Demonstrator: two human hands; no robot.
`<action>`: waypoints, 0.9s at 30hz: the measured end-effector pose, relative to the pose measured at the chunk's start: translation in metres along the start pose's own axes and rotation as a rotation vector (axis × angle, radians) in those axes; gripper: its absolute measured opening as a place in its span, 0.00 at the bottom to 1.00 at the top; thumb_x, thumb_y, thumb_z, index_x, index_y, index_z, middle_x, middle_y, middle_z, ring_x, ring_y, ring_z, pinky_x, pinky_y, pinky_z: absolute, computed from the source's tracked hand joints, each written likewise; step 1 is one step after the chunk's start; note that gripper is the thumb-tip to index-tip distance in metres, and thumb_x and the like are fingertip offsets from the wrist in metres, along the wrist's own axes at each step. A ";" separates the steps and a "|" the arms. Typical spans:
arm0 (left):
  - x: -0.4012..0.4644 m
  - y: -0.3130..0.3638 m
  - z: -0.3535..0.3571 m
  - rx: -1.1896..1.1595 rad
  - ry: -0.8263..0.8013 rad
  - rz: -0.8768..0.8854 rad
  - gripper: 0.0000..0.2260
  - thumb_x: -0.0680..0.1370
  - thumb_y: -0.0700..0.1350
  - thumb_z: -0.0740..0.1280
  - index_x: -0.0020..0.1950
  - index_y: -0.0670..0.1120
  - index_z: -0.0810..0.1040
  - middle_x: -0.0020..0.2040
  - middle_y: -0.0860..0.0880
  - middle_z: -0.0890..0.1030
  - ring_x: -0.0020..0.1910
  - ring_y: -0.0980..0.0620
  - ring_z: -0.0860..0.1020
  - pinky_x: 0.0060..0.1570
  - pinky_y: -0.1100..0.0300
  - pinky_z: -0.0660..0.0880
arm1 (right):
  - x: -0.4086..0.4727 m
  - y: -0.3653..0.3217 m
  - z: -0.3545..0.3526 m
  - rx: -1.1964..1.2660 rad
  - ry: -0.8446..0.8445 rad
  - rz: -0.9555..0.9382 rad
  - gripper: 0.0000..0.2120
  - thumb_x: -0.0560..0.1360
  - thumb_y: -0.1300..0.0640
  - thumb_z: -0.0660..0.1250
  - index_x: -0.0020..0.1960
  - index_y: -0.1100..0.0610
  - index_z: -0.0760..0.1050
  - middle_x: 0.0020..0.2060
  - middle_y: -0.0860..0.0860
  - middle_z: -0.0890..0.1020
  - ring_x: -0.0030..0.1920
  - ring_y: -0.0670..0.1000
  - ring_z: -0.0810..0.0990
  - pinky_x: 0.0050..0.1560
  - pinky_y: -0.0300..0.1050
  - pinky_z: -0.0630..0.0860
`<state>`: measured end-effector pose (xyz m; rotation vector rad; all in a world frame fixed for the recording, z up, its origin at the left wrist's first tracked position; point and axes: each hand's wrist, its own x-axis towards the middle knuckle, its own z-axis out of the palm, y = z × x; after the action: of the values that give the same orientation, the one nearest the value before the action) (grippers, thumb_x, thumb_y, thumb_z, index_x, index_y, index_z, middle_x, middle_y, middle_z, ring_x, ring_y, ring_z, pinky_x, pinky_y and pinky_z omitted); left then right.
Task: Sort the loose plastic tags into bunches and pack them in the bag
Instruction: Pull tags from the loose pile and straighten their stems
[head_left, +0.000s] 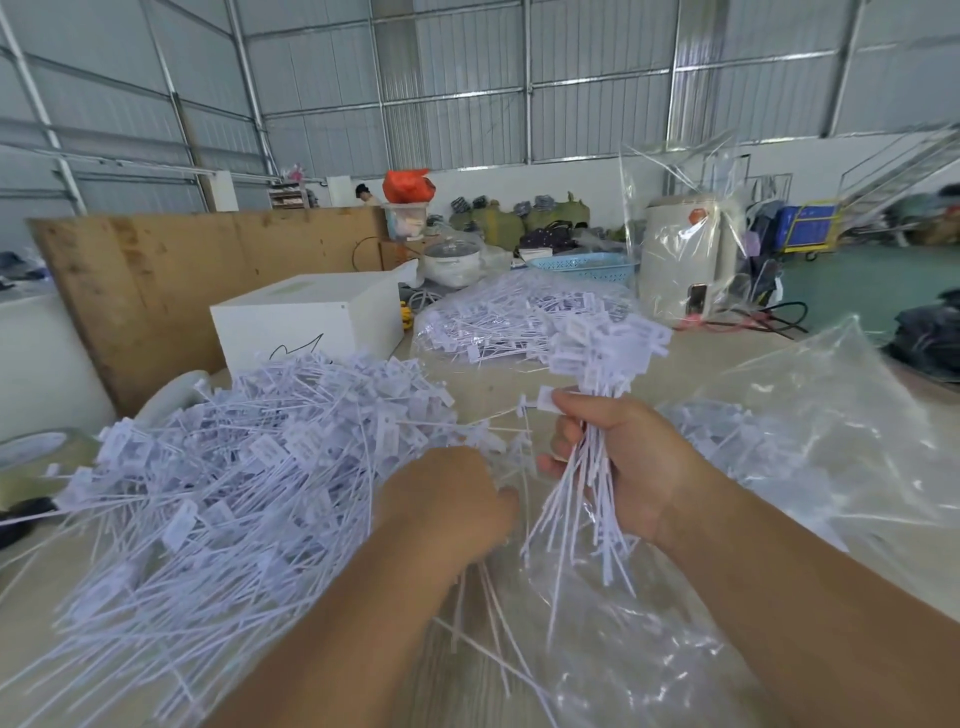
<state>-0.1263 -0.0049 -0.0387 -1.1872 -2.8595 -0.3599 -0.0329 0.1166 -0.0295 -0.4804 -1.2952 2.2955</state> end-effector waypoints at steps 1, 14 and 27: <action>-0.001 0.002 0.001 0.046 -0.035 -0.002 0.17 0.74 0.63 0.61 0.44 0.50 0.75 0.43 0.51 0.77 0.46 0.47 0.79 0.39 0.59 0.71 | 0.001 0.000 -0.001 0.052 0.008 0.021 0.09 0.77 0.61 0.66 0.38 0.57 0.74 0.23 0.50 0.71 0.22 0.48 0.70 0.29 0.43 0.76; 0.004 -0.004 -0.001 -0.372 0.164 0.041 0.17 0.73 0.53 0.68 0.31 0.47 0.67 0.28 0.52 0.70 0.29 0.50 0.71 0.30 0.59 0.63 | 0.002 0.008 -0.012 -0.406 0.014 0.237 0.10 0.72 0.66 0.69 0.33 0.62 0.74 0.30 0.54 0.72 0.17 0.46 0.68 0.17 0.35 0.64; 0.006 0.005 -0.007 -1.075 0.079 0.084 0.06 0.78 0.40 0.65 0.44 0.46 0.81 0.31 0.52 0.82 0.28 0.56 0.78 0.28 0.63 0.72 | 0.005 0.008 -0.013 -0.148 -0.308 0.295 0.14 0.64 0.68 0.65 0.49 0.61 0.74 0.44 0.55 0.68 0.21 0.42 0.64 0.18 0.32 0.61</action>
<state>-0.1275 0.0011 -0.0301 -1.2667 -2.4701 -2.0201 -0.0318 0.1247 -0.0436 -0.3985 -1.6450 2.6064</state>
